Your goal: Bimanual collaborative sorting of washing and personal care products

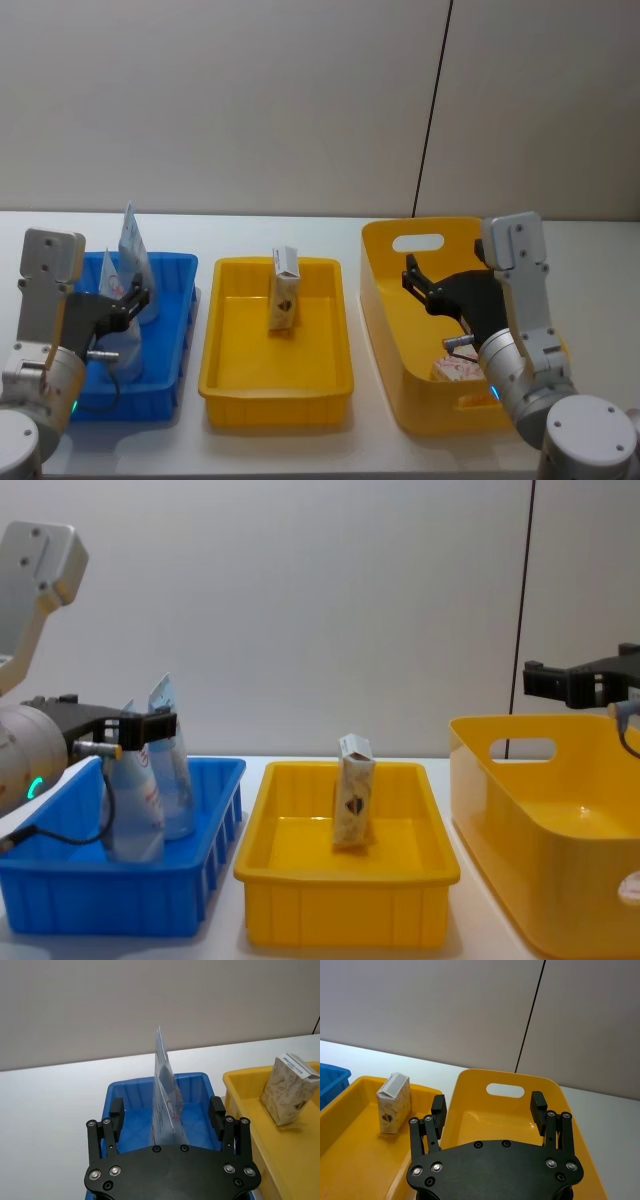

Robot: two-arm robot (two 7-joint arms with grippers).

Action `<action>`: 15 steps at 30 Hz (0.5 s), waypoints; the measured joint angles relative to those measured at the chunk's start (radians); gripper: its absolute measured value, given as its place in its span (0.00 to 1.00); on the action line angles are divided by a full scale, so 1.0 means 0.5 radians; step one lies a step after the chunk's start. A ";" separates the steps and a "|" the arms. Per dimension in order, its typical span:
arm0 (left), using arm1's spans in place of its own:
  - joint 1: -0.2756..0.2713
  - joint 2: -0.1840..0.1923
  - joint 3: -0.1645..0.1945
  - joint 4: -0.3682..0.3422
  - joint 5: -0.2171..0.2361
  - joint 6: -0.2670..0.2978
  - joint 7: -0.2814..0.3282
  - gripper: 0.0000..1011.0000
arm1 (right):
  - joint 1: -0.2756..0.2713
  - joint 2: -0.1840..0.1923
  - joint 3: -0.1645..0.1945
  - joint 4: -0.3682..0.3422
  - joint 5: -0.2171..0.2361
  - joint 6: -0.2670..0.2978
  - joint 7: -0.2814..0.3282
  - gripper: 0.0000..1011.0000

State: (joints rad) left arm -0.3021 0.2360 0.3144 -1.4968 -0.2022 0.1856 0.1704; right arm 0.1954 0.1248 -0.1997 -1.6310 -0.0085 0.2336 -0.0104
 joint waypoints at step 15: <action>-0.088 -0.124 -0.065 0.234 -0.074 0.034 -0.001 0.99 | 0.000 0.000 0.000 0.000 0.000 -0.001 0.000 0.99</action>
State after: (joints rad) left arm -0.3460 0.1742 0.2818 -1.3797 -0.2393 0.2028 0.1697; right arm 0.1954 0.1248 -0.1996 -1.6309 -0.0086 0.2332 -0.0104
